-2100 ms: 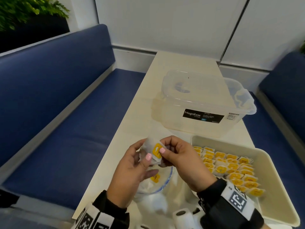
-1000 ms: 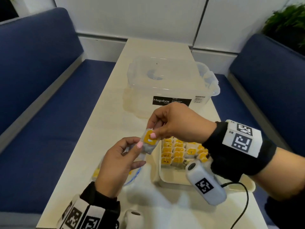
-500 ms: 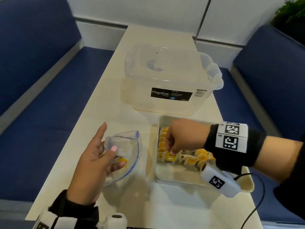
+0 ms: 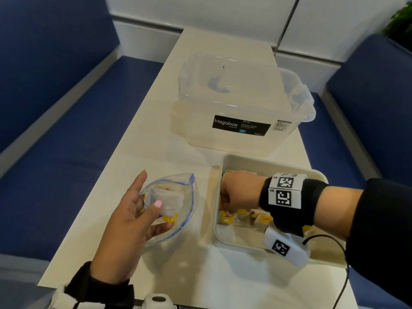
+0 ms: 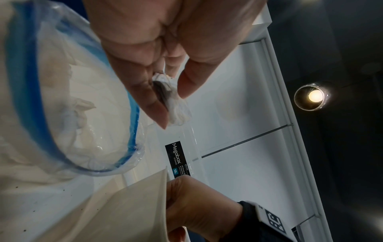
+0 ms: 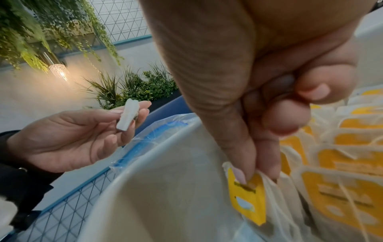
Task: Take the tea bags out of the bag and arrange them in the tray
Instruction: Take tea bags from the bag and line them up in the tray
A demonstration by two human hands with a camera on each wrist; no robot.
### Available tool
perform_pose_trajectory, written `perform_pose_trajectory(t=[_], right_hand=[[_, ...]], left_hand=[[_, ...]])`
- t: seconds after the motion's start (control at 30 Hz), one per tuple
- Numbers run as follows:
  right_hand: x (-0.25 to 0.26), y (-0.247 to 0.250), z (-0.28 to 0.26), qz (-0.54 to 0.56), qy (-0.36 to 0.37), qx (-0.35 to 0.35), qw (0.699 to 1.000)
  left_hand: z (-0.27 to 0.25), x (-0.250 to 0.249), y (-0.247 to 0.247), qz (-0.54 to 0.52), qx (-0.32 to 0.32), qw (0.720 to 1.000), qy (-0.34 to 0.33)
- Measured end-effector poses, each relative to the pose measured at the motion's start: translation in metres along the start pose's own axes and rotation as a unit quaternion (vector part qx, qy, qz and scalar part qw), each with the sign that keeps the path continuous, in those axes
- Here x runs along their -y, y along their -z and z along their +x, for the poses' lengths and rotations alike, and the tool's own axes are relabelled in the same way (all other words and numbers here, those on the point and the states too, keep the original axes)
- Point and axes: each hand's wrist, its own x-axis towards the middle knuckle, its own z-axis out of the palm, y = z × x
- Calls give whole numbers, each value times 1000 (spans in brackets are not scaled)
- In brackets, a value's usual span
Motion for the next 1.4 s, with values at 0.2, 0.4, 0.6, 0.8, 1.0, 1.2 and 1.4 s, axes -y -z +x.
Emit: perform_pose_trajectory(t=[0.2,0.4,0.6,0.8,1.0,1.2,1.4], right_hand=[[-2,-2,5,-10,-8,-11,1000],[-3,17,-14,13,-2,-64,998],[12,32,-48,126,61,-235,962],[31,8,-55,343,134,-331,869],[38,-4,-56,444,113,-375,806],[38,0,-69,479,115,-404,771],[34,5,-80,487,153,-404,759]], left_hand=[[2,6,-1,-18,-7,1000,9],[6,6,-6,22,5,1000,-16],[11,-11,-15,167,4,980,-110],[17,-43,-34,260,24,952,-158],[17,-54,-50,283,49,943,-166],[15,-51,-57,287,25,932,-221],[22,-48,-56,213,68,953,-204]])
